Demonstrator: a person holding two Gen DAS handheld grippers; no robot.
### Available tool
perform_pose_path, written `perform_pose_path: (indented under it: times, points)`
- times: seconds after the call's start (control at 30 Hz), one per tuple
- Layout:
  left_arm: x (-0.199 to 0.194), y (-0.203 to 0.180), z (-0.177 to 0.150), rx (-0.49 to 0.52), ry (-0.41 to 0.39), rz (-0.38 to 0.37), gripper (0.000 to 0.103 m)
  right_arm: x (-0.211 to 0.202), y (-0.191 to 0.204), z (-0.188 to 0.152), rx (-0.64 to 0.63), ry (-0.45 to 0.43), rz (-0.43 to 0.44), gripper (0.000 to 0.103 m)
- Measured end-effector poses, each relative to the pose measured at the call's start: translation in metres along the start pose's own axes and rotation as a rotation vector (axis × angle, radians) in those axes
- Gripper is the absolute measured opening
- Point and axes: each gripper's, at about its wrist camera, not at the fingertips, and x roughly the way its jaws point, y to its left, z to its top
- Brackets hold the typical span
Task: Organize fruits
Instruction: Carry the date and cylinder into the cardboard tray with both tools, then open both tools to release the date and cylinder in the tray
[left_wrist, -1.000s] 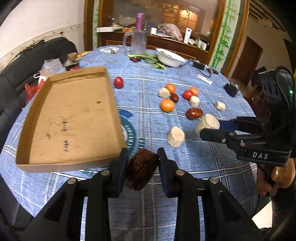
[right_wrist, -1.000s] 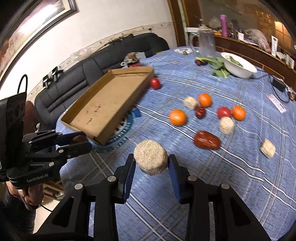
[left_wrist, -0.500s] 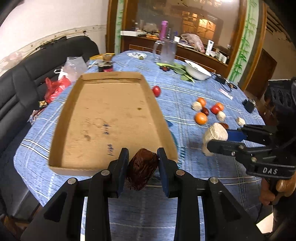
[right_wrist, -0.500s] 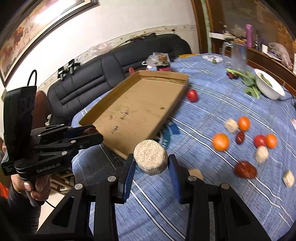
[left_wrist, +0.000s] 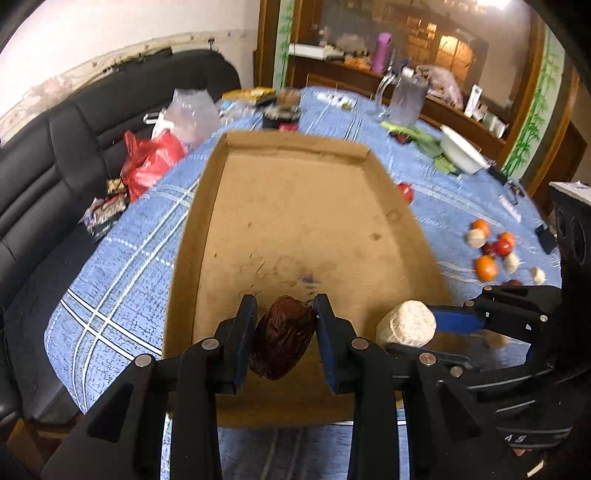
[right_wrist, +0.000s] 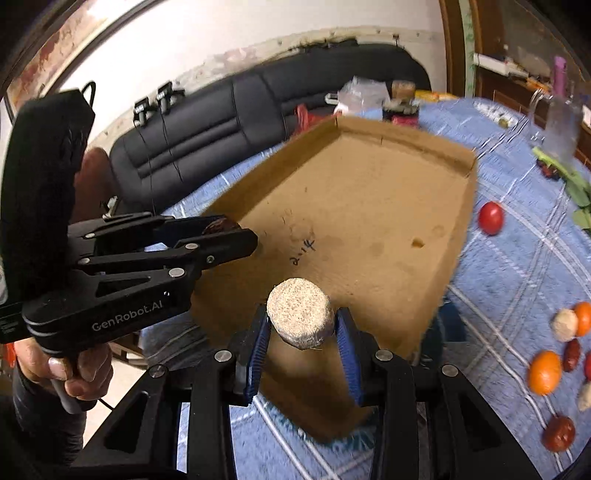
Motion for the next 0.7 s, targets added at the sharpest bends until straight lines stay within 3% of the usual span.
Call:
perform_pose_path:
  times: [0.3, 0.33, 0.43, 0.53, 0.7]
  points:
    - [0.02, -0.002, -0.012, 0.019, 0.075, 0.019, 0.03, 0.019, 0.01, 0.0, -0.042, 0.056, -0.007, 0.04]
    - [0.019, -0.002, -0.013, 0.021, 0.072, 0.019, 0.036, 0.019, 0.011, 0.0, -0.043, 0.053, -0.009, 0.048]
    - [0.015, -0.003, -0.013, 0.009, 0.067, 0.023, 0.053, 0.011, 0.01, -0.002, -0.054, 0.038, -0.04, 0.059]
    - [0.005, -0.004, -0.013, 0.007, 0.031, 0.073, 0.071, -0.004, 0.009, -0.005, -0.047, 0.016, -0.027, 0.059]
    - [-0.02, -0.007, -0.012, -0.013, -0.024, 0.055, 0.071, -0.041, 0.003, -0.019, -0.017, -0.05, -0.033, 0.059]
